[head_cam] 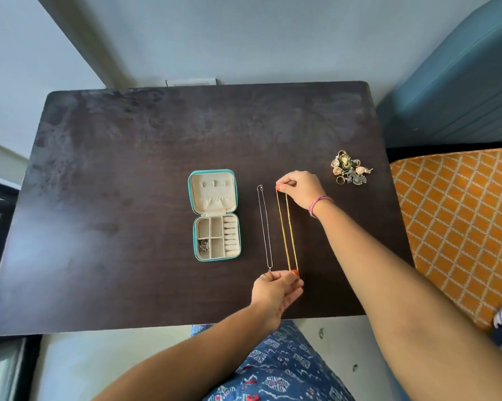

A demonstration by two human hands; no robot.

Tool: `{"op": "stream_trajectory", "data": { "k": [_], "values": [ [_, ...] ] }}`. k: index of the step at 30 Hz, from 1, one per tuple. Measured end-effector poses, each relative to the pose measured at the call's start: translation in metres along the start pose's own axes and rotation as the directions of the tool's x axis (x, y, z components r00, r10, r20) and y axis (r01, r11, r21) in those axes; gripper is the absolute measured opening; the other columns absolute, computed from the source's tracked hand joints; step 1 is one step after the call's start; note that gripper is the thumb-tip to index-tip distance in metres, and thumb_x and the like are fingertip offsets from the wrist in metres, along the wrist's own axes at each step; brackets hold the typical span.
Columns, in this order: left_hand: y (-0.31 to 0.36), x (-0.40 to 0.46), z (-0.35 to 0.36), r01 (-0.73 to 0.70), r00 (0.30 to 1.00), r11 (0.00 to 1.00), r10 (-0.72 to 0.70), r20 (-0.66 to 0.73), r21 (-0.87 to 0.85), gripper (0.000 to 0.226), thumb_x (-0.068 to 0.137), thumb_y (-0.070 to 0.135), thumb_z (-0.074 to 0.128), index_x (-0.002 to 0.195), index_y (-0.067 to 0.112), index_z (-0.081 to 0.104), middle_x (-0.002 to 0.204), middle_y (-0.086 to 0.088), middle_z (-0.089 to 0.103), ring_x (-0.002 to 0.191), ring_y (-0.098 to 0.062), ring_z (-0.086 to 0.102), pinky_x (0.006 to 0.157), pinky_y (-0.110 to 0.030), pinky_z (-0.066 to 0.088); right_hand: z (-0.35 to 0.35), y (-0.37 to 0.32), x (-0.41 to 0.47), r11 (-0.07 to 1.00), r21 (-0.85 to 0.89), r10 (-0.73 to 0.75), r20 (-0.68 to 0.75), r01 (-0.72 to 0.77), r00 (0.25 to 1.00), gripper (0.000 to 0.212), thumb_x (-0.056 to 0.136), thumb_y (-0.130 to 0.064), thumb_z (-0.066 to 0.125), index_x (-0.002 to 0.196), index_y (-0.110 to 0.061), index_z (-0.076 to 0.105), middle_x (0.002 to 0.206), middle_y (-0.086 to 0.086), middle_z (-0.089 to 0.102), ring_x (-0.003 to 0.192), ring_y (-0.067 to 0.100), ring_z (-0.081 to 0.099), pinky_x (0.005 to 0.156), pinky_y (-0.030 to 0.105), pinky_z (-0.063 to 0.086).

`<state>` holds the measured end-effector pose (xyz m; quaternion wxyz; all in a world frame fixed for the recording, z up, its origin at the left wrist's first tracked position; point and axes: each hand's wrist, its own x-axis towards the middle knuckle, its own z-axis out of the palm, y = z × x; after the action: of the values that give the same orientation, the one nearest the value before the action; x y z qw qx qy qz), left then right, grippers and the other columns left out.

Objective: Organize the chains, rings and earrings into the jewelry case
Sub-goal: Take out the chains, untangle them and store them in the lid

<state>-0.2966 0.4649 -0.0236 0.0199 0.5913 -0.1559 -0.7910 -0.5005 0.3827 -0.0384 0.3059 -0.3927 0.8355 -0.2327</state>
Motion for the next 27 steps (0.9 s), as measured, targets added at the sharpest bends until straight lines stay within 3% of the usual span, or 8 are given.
{"op": "stream_trajectory", "data": {
  "k": [3,12,27],
  "values": [
    [-0.006,0.006,-0.003,0.003,0.999,1.0,-0.003,-0.053,-0.005,0.015,0.084,0.004,0.07,0.096,0.001,0.062,0.099,-0.019,0.071,0.088,-0.021,0.073,0.076,-0.031,0.06,0.01,0.007,0.002,1.0,-0.003,-0.015,0.013,0.015,1.0,0.012,0.086,-0.027,0.068,0.095,-0.022,0.075,0.096,-0.004,0.067,0.087,0.012,0.06,0.085,0.028,0.048],
    [-0.014,0.014,-0.006,-0.05,0.983,0.998,0.057,-0.176,0.042,0.016,0.083,0.007,0.072,0.093,0.003,0.061,0.088,-0.014,0.074,0.079,-0.017,0.074,0.071,-0.03,0.06,0.021,0.017,-0.001,0.998,0.05,-0.021,-0.06,0.024,0.998,0.013,0.084,-0.022,0.071,0.096,-0.02,0.075,0.086,-0.006,0.057,0.074,0.005,0.054,0.077,0.019,0.046],
    [-0.012,0.014,-0.008,-0.098,0.973,0.953,0.152,-0.171,0.288,0.022,0.084,0.022,0.073,0.096,0.007,0.062,0.085,-0.004,0.074,0.072,-0.013,0.074,0.066,-0.033,0.061,0.025,0.017,0.001,0.999,-0.003,-0.055,-0.065,0.055,0.996,0.014,0.086,-0.022,0.068,0.098,-0.02,0.074,0.09,-0.002,0.057,0.078,0.01,0.055,0.077,0.02,0.045]
  ]
}}
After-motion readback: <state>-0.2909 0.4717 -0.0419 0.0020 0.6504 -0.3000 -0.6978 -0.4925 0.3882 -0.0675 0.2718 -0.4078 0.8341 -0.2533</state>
